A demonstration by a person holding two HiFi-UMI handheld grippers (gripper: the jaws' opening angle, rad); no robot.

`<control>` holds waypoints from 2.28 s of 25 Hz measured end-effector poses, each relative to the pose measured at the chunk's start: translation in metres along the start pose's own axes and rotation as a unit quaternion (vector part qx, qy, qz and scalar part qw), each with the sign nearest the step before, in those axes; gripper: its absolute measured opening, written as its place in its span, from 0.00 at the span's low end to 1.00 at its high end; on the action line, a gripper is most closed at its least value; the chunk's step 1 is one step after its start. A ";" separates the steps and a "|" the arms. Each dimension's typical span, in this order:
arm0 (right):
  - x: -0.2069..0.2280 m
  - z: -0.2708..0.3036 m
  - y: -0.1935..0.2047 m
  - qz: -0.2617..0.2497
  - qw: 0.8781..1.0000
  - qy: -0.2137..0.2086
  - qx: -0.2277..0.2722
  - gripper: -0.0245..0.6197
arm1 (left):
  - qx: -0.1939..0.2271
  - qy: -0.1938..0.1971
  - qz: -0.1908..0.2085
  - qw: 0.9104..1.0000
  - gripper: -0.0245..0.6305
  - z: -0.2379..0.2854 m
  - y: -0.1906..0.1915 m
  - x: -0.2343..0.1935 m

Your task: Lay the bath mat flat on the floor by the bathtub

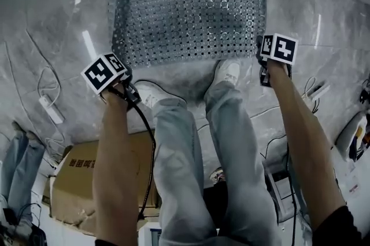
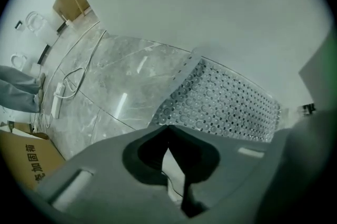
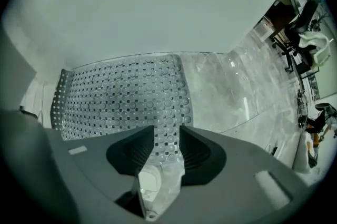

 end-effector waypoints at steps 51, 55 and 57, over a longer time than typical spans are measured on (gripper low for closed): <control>-0.044 -0.389 0.002 -0.084 0.985 -0.111 0.106 0.05 | 0.110 0.113 0.096 0.983 0.04 -0.429 0.066 0.133; -0.036 -0.438 -0.011 -0.119 0.970 -0.143 0.158 0.05 | 0.140 0.128 0.099 0.977 0.04 -0.467 0.059 0.155; -0.033 -0.462 -0.019 -0.129 0.962 -0.151 0.188 0.05 | 0.160 0.124 0.116 0.972 0.04 -0.488 0.053 0.165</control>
Point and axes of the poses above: the fingertips, and each gripper's own axes: z forward along the fingers, x to its right, y out of its underside, the point moved 10 cm from there along -z, backward along the fingers, and after that the axes turned 2 degrees about -x, right-handed, at the moved point
